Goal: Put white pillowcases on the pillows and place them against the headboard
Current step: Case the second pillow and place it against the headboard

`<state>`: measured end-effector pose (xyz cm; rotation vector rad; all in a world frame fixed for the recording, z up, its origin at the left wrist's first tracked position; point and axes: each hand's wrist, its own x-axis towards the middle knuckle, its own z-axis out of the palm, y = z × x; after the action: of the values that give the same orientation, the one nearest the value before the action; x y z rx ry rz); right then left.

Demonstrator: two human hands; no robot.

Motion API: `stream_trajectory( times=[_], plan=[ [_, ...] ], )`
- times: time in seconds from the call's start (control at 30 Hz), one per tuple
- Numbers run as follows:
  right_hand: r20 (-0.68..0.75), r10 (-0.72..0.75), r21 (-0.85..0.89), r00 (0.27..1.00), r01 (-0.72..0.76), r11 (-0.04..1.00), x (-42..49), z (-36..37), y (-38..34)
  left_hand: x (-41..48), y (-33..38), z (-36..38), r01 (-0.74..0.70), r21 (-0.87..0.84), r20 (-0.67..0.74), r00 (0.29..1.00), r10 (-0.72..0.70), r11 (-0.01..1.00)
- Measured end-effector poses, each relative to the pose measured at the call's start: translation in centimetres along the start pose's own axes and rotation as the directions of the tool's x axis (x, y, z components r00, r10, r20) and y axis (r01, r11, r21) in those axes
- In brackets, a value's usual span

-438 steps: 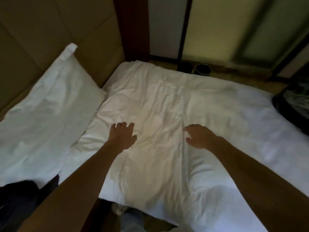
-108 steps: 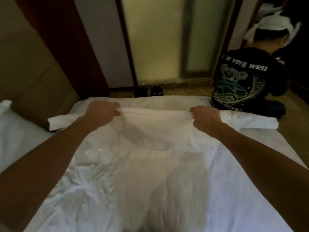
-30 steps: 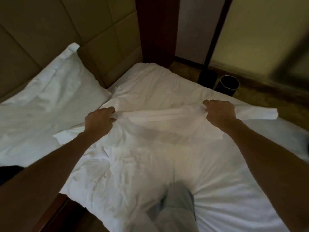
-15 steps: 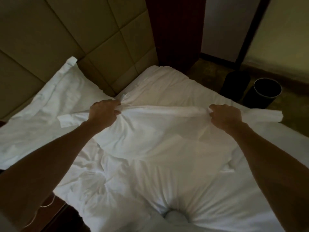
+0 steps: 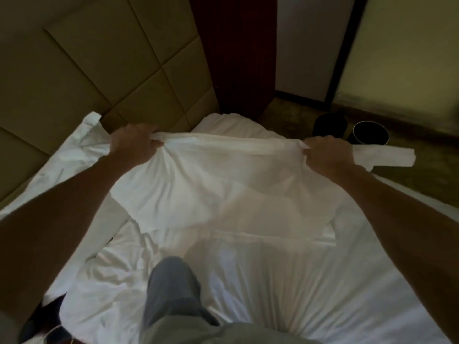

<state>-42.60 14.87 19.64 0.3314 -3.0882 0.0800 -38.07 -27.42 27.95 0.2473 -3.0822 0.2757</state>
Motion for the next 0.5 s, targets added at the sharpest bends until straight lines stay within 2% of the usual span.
stream_trajectory(
  times=[0.17, 0.37, 0.5],
  plan=[
    [0.045, 0.059, -0.165, 0.997, -0.051, 0.985, 3.7, -2.1, -3.6, 6.0, -4.3, 3.1, -0.046, -0.088, 0.118, 0.991, 0.056, 0.995],
    [-0.005, 0.221, -0.206, 0.975, -0.218, 0.954, 10.8, -3.7, -8.4, 15.8, -9.2, 5.2, -0.222, -0.277, 0.068, 0.966, 0.249, 0.935],
    [-0.084, 0.237, -0.226, 0.968, -0.25, 0.942, 15.2, -4.7, -12.8, 20.1, -14.0, 6.5, -0.261, -0.354, 0.067, 0.951, 0.303, 0.898]
  ],
)
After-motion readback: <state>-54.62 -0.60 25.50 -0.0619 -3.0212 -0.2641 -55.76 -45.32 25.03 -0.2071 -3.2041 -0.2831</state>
